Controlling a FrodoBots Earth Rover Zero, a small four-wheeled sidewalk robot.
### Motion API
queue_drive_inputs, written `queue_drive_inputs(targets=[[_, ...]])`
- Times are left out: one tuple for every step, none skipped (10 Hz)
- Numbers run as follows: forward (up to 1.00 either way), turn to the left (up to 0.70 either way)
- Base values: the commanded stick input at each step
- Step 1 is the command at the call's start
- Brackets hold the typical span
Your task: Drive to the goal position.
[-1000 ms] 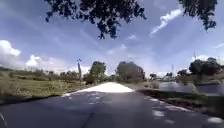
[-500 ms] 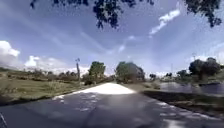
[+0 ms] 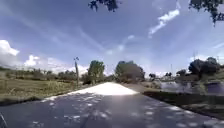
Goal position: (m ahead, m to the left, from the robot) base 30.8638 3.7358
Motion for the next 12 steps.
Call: queue_drive_inputs(targets=[[0.85, 0.0], [0.85, 0.0], [0.85, 0.0], [0.85, 0.0], [0.85, 0.0], [0.85, 0.0], [0.85, 0.0], [0.85, 0.0], [0.85, 0.0], [0.85, 0.0], [0.85, 0.0], [0.85, 0.0]])
